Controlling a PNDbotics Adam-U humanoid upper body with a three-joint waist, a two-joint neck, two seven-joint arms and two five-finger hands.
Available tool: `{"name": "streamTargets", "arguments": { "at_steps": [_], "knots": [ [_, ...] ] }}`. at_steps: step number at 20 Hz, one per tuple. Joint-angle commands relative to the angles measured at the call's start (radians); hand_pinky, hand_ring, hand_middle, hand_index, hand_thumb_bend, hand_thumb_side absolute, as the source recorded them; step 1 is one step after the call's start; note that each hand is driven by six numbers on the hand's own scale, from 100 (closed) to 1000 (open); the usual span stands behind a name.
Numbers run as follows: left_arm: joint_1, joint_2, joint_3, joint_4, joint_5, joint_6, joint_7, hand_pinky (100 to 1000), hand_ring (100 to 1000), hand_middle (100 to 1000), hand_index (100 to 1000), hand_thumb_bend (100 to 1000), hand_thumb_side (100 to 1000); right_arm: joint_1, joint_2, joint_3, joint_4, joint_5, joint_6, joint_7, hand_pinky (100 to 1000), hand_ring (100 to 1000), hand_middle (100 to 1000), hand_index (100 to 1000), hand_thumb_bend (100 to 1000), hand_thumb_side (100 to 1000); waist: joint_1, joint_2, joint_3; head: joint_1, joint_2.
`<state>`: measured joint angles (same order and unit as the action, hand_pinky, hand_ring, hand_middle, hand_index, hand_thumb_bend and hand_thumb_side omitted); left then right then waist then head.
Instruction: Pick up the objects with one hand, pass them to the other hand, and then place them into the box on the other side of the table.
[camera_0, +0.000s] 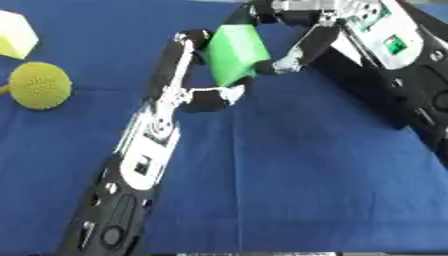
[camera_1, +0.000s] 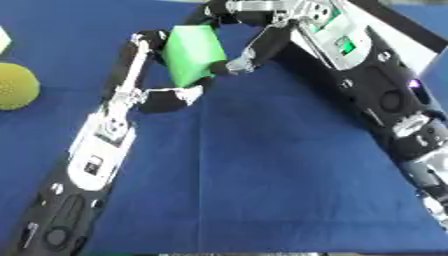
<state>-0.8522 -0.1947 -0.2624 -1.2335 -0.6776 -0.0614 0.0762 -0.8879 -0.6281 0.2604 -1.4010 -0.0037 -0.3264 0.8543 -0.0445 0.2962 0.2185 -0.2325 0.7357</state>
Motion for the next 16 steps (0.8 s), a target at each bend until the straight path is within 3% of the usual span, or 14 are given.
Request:
{"name": "streamTargets", "arguments": {
  "at_steps": [1,9,16],
  "knots": [
    [-0.012,-0.01,-0.006,-0.024,0.005,-0.005,0.002,572,600,460,495,100,159,-0.014,-0.016,-0.006,-0.004,0.01,-0.06,0.053,926,1000,860,899,348,275,-0.014,-0.011,-0.001,-0.004,-0.007],
    [-0.01,-0.012,-0.007,-0.022,0.008,-0.007,0.001,572,602,460,499,100,159,-0.012,-0.014,-0.008,0.006,0.003,-0.051,0.053,909,1000,756,802,333,263,-0.013,-0.012,-0.003,-0.003,-0.005],
    [-0.009,-0.012,-0.006,-0.015,0.007,-0.007,-0.002,573,604,461,505,100,161,-0.014,-0.014,-0.032,0.009,-0.058,0.02,0.053,886,1000,691,735,288,237,-0.011,-0.012,-0.005,-0.003,-0.004]
  ]
}}
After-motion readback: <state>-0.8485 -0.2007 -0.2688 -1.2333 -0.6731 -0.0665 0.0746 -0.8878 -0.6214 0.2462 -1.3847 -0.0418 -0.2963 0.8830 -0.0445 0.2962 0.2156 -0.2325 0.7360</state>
